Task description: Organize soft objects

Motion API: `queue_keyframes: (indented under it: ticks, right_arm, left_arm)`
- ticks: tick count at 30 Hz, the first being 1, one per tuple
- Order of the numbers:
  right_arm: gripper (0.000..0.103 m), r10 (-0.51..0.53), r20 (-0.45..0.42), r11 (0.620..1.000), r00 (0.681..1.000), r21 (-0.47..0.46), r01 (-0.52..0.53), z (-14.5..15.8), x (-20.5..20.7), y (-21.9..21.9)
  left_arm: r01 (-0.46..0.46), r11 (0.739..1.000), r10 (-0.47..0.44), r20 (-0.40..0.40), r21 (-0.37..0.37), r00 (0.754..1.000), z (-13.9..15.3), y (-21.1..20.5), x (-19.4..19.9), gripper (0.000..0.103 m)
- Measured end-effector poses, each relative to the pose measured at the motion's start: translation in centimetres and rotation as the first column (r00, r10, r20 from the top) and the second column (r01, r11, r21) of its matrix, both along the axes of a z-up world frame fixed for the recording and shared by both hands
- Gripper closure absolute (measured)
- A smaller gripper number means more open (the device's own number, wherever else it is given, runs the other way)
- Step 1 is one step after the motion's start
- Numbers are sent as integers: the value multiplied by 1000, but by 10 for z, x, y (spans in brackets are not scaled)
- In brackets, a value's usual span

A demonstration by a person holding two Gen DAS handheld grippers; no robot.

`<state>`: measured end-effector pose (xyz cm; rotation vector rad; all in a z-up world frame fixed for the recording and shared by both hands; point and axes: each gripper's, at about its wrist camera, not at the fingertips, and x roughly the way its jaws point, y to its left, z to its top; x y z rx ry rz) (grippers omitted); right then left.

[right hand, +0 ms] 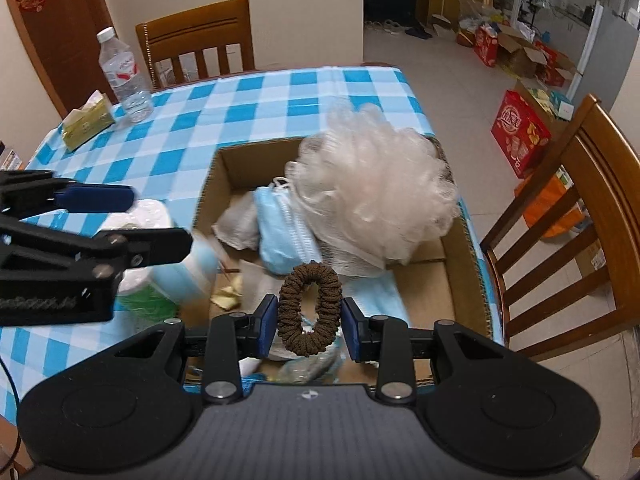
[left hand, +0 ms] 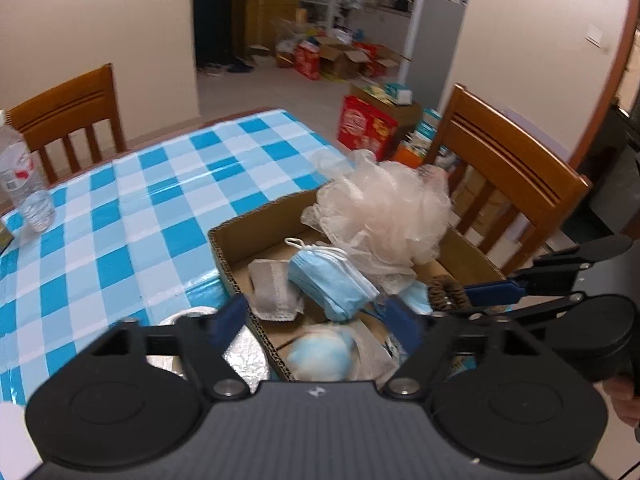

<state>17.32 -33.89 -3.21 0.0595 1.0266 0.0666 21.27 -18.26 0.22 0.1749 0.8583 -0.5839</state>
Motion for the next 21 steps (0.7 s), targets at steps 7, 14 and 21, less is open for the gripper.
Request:
queue_keyframes:
  ticks: [7, 14, 21]
  right_arm:
    - [62, 21, -2, 999, 1000, 36, -21, -9, 17, -10]
    - [10, 13, -5, 999, 1000, 46, -13, -16, 22, 0]
    - [0, -120, -6, 992, 993, 50, 120, -8, 1, 3]
  left_arm:
    - [-114, 993, 111, 99, 22, 989, 2, 12, -20, 2]
    - [-199, 979, 193, 137, 38, 972, 3, 26, -36, 1]
    - [-217, 975, 209, 133, 53, 969, 3, 33, -39, 1]
